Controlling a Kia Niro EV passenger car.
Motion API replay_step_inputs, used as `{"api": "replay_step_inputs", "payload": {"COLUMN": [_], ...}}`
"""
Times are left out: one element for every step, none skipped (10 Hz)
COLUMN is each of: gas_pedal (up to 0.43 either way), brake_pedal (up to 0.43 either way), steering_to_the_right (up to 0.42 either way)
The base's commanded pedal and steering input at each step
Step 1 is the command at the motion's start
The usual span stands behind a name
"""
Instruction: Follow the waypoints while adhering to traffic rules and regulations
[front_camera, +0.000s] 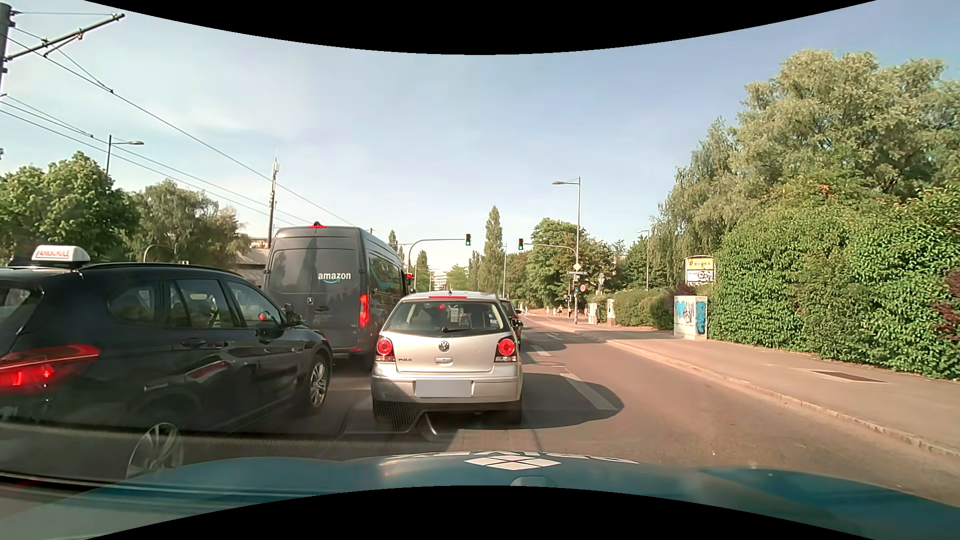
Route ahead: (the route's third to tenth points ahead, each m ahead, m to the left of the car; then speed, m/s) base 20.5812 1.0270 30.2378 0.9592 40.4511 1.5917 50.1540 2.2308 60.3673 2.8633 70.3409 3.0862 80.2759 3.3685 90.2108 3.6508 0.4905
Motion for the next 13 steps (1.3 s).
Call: {"api": "replay_step_inputs", "payload": {"gas_pedal": [0.331,0.35,0.358,0.409,0.461,0.461,0.461,0.48,0.488,0.488,0.48,0.469,0.449], "brake_pedal": [0.0,0.0,0.0,0.0,0.0,0.0,0.0,0.0,0.0,0.0,0.0,0.0,0.0], "steering_to_the_right": [0.0,-0.003,-0.004,-0.005,-0.005,-0.005,-0.007,-0.011,-0.013,-0.017,-0.021,-0.021,-0.02]}}
